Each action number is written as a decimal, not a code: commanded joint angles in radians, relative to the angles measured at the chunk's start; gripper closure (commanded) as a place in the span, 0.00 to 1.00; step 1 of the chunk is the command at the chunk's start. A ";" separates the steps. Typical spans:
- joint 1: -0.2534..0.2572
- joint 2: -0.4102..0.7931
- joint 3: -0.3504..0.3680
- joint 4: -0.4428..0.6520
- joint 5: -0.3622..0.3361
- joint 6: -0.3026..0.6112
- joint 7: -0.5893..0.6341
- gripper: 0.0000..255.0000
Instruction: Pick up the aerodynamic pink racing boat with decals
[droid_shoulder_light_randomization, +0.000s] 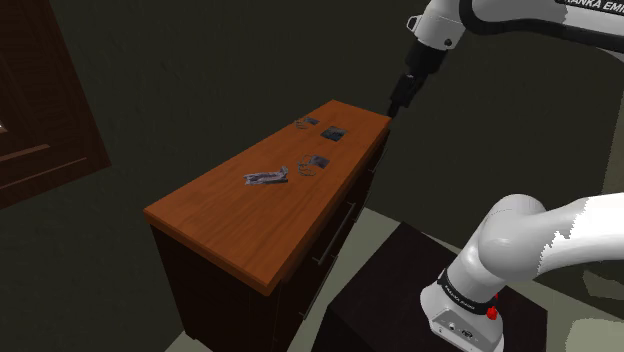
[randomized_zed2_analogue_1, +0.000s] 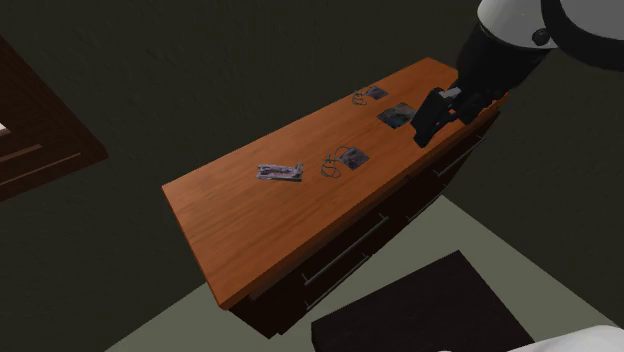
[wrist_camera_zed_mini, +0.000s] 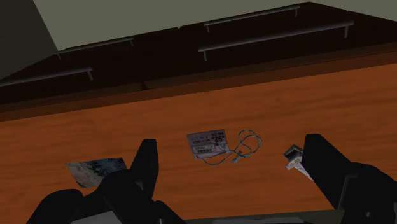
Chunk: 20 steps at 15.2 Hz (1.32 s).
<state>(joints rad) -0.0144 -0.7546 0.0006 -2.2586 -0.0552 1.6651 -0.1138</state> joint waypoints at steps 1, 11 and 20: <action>0.000 0.000 0.000 0.000 0.000 0.000 0.000 0.00; 0.090 0.310 0.041 0.064 -0.018 0.213 -0.145 0.00; 0.154 0.594 0.099 0.181 -0.058 0.347 -0.254 0.00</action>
<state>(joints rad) 0.1328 -0.1986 0.0925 -2.0933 -0.1063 1.9946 -0.3557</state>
